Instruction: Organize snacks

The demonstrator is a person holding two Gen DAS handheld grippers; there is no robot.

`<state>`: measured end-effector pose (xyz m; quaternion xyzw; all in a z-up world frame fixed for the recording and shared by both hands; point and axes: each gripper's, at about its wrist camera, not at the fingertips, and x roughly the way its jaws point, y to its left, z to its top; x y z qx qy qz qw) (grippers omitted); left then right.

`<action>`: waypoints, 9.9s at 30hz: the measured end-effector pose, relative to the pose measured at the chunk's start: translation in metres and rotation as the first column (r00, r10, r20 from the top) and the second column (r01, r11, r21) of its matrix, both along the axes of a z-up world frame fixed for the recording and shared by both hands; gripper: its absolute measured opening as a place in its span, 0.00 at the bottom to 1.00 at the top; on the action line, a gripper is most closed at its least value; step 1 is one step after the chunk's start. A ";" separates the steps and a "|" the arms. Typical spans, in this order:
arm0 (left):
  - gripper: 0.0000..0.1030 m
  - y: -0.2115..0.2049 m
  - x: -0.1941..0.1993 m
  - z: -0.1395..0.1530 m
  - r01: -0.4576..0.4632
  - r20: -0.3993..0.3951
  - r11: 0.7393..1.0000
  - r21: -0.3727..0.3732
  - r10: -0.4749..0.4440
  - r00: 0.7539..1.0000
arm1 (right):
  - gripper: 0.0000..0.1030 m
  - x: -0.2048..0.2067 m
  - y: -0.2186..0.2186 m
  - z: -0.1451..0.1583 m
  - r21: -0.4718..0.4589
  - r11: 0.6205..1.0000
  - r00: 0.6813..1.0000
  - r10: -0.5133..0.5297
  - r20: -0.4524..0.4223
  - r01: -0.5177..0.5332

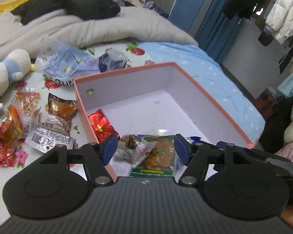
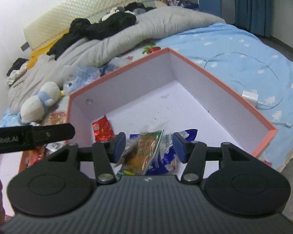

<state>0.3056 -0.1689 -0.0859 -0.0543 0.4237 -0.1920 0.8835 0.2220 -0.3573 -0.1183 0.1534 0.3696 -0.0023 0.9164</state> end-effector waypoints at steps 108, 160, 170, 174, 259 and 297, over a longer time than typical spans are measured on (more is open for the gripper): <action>0.63 0.317 0.098 -0.164 -0.580 -0.105 0.815 -0.019 0.575 0.811 | 0.83 0.139 0.265 -0.115 -0.096 0.995 0.997 -0.028 0.074 0.035; 0.29 0.254 -0.162 -0.124 -0.489 -0.215 0.871 -0.048 0.469 0.857 | 0.12 -0.054 0.199 -0.089 -0.089 0.948 0.946 0.294 -0.135 -0.307; 0.60 0.260 -0.164 -0.130 -0.514 -0.252 0.851 -0.106 0.477 0.842 | 0.75 -0.067 0.184 -0.085 0.042 0.975 0.974 0.220 -0.063 -0.217; 0.68 0.263 -0.159 -0.135 -0.521 -0.270 0.841 -0.142 0.474 0.838 | 0.76 -0.063 0.192 -0.083 0.077 0.987 0.989 0.142 -0.028 -0.140; 0.45 0.107 -0.224 0.034 -0.180 0.009 0.965 -0.191 0.186 0.983 | 0.43 -0.172 0.079 0.065 -0.111 0.973 0.968 0.218 0.123 -0.205; 0.48 -0.009 0.093 -0.042 0.013 -0.177 1.000 0.007 -0.012 0.984 | 0.46 0.074 -0.002 -0.011 -0.072 0.995 0.995 0.057 -0.086 -0.064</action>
